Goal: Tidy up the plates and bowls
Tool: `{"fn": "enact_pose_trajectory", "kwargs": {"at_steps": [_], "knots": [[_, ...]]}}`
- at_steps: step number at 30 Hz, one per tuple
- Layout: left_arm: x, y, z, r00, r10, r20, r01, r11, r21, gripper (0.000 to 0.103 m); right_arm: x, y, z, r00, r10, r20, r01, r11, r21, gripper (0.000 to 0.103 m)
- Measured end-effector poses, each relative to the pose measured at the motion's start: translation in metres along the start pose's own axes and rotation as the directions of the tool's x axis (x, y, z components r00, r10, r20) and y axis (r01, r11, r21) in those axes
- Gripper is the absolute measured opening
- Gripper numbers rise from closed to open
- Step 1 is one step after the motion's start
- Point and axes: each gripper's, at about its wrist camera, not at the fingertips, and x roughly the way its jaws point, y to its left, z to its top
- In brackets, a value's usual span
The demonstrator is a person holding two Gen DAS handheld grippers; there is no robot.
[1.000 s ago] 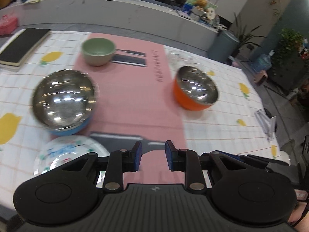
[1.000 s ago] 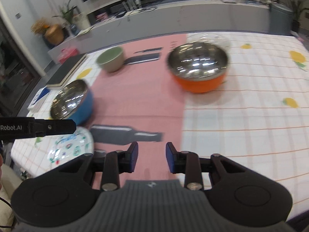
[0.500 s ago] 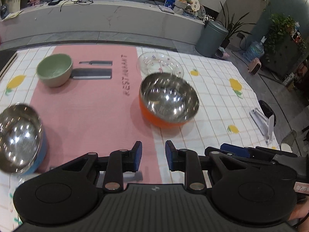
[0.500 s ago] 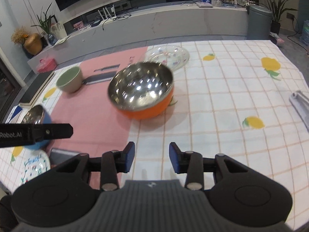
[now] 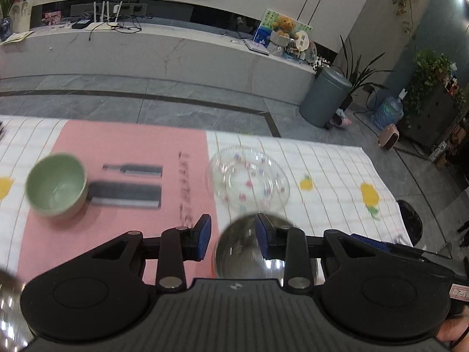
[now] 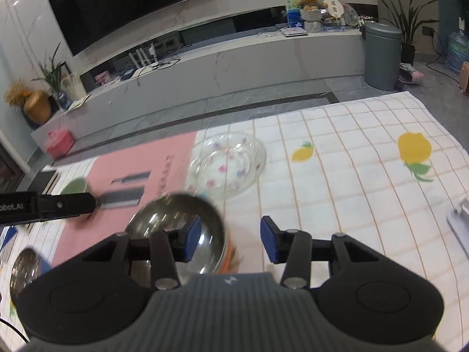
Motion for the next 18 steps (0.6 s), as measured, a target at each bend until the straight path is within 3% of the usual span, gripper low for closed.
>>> {"fn": "enact_pose_trajectory", "kwargs": {"at_steps": [8,18], "knots": [[0.067,0.019,0.032,0.999,-0.030,-0.017,0.031,0.999,0.037,0.037,0.060,-0.031,0.038,1.000,0.014,-0.023,-0.011,0.995,0.097,0.045],[0.138,0.044,0.035,0.997,-0.044,-0.064,0.045,0.999,0.014,0.037,0.127,-0.070,0.049,0.995,0.051,-0.087,-0.029,0.971,0.236,0.042]]}}
